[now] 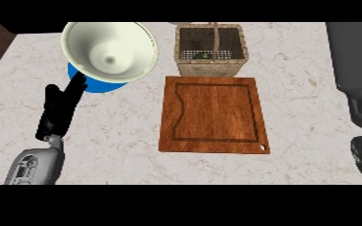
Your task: Pick the squash from the cutting board and place it in the basket
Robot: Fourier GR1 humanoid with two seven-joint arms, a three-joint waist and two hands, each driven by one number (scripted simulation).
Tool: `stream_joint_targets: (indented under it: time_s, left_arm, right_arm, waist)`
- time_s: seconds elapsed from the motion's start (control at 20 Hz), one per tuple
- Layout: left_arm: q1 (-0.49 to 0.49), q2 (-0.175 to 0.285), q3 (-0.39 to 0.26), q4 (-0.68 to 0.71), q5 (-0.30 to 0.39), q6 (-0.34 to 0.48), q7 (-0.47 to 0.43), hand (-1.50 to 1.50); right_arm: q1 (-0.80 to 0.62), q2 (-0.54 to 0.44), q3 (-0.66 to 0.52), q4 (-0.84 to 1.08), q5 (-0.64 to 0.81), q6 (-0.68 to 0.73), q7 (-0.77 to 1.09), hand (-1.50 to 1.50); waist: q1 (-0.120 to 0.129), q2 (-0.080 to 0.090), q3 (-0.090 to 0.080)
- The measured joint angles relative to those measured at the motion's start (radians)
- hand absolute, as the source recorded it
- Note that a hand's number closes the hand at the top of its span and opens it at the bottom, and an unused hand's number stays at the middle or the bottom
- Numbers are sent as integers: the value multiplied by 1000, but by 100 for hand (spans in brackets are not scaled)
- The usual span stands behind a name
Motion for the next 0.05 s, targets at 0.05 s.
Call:
stream_joint_targets:
  time_s: [0.05]
  left_arm:
    - [8,2,2,-9,2,-2,2,0]
  right_arm:
    - [36,-13,-4,-51,-13,21,4,-150]
  waist:
    - [-4,-2,0]
